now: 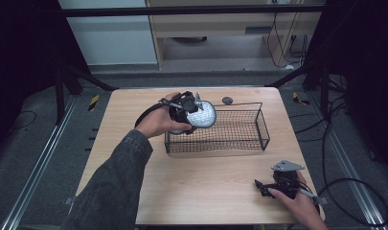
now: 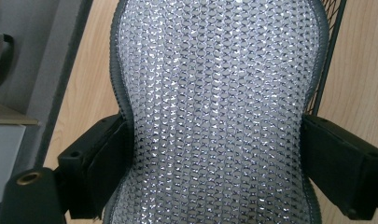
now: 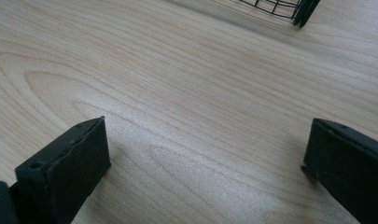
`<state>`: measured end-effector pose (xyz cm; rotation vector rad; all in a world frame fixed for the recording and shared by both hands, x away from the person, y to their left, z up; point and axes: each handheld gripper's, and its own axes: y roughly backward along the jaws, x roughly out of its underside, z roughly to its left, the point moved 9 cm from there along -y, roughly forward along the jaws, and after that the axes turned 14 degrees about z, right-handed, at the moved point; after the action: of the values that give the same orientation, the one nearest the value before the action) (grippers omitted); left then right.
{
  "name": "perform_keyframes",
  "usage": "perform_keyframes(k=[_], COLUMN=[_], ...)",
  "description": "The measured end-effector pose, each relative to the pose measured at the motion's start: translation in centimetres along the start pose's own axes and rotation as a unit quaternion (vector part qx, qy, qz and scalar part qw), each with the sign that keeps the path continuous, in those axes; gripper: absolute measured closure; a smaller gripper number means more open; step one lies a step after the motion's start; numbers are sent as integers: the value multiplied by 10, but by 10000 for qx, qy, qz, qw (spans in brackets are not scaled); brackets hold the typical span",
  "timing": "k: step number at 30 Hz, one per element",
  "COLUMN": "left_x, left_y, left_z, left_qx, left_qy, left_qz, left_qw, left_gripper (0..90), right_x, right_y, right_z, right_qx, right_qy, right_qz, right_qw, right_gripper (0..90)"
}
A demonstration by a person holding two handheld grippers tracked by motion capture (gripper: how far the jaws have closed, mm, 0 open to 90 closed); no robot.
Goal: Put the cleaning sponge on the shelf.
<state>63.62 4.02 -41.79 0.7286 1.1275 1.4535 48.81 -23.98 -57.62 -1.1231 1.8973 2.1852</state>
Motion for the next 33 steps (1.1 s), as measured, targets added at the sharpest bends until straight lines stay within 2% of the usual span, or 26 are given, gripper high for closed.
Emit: perform_keyframes(k=[14, 27, 33], left_x=[2, 2, 2], left_y=[-15, -35, -42], left_z=[1, 1, 0], left_qx=[48, 49, 162], left_qy=[-5, -148, -40], left_qz=[67, 268, 276], left_qw=[10000, 9995, 9995], left_gripper=[133, 136, 131], right_x=[0, 0, 0], right_y=[0, 0, 0], right_z=[0, 0, 0], right_qx=[0, 2, 0], right_qy=[0, -3, 3], right_qz=[0, -1, -5], right_qw=[10000, 10000, 10000], right_gripper=[3, 3, 3])
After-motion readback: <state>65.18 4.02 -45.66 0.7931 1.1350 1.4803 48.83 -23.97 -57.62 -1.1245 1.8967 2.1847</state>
